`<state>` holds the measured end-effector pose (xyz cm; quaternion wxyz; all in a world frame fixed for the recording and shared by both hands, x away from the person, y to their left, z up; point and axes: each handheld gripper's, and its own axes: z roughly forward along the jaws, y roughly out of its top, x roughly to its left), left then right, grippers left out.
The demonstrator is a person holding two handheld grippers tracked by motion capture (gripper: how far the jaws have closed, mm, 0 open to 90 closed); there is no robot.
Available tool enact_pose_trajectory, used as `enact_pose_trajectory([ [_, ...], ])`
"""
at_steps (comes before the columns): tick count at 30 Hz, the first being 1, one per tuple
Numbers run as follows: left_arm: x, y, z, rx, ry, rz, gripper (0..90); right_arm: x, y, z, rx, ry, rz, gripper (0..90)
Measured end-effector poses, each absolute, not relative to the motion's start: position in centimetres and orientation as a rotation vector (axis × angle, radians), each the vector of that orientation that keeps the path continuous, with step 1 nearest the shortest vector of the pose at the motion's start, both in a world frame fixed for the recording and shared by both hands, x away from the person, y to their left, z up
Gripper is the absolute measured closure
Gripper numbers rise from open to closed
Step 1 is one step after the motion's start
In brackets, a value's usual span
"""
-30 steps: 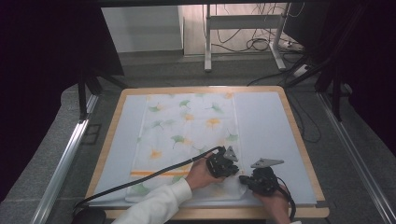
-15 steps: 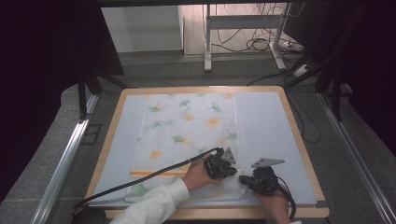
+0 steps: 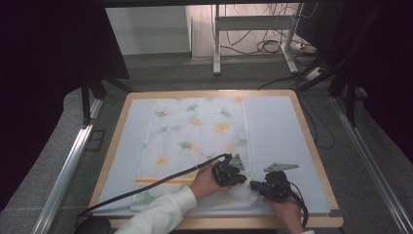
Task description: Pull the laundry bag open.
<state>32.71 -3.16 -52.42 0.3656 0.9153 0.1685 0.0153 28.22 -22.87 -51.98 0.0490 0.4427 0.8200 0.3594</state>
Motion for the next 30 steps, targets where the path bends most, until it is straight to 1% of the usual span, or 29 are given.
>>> enact_pose_trajectory([
  [6, 32.8, -3.0, -52.5, 2.34, 0.44, 0.026, 89.9, 29.0, -22.8, -52.0, 1.396, 2.466, 1.095, 89.5],
  [18, 32.4, -3.2, -52.3, 2.376, 0.426, 0.09, 90.0, 29.8, -23.0, -52.2, 1.445, 2.495, 1.099, 89.7],
  [30, 32.2, -3.0, -52.1, 2.398, 0.421, 0.114, 90.0, 29.8, -23.1, -52.3, 1.438, 2.506, 1.11, 89.8],
])
